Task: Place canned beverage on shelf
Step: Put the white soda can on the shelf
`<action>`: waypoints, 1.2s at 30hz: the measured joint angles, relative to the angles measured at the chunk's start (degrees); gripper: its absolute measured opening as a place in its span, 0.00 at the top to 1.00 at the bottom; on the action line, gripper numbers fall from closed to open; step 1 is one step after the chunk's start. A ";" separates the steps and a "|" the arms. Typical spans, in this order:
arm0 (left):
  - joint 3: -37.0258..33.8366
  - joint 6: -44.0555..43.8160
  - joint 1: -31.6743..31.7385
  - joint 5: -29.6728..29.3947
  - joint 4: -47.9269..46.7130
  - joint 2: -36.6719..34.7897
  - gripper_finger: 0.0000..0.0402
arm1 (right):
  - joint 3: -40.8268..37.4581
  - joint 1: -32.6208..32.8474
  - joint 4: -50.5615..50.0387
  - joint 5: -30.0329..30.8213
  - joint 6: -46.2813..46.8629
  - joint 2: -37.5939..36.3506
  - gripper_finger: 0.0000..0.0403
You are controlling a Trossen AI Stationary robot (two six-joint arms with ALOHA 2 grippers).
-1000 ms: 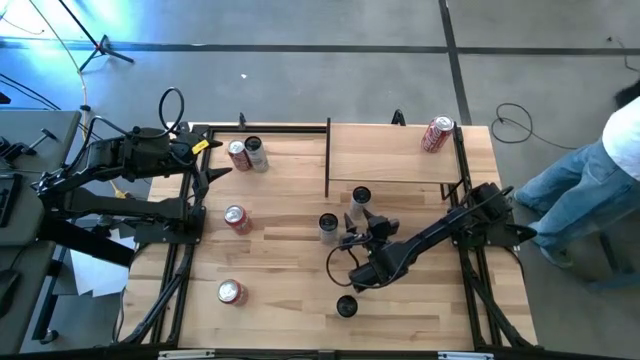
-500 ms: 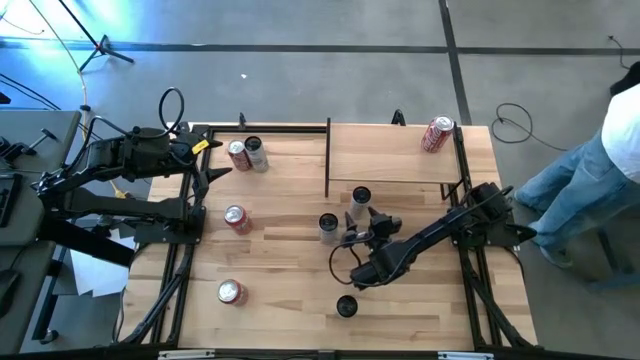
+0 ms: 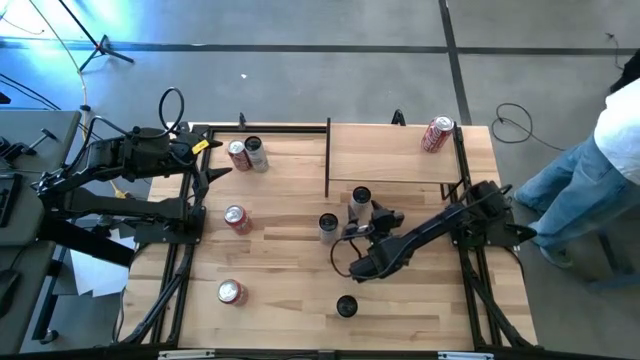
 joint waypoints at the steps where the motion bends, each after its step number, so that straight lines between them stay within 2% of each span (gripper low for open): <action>1: 0.02 0.00 0.00 0.00 0.02 -0.01 0.17 | 0.02 -0.20 -0.02 0.78 -0.46 0.00 0.14; 9: 0.00 0.00 -0.01 0.01 0.00 -0.01 0.17 | 0.00 -1.27 -0.28 1.03 0.06 1.25 0.14; 19: 0.02 0.00 -0.01 0.01 0.01 -0.02 0.17 | 0.00 -1.77 -0.20 4.11 7.42 7.15 0.14; 36: 0.01 0.00 -0.01 0.00 0.02 -0.02 0.17 | 0.00 -4.78 1.20 5.56 5.48 8.35 0.14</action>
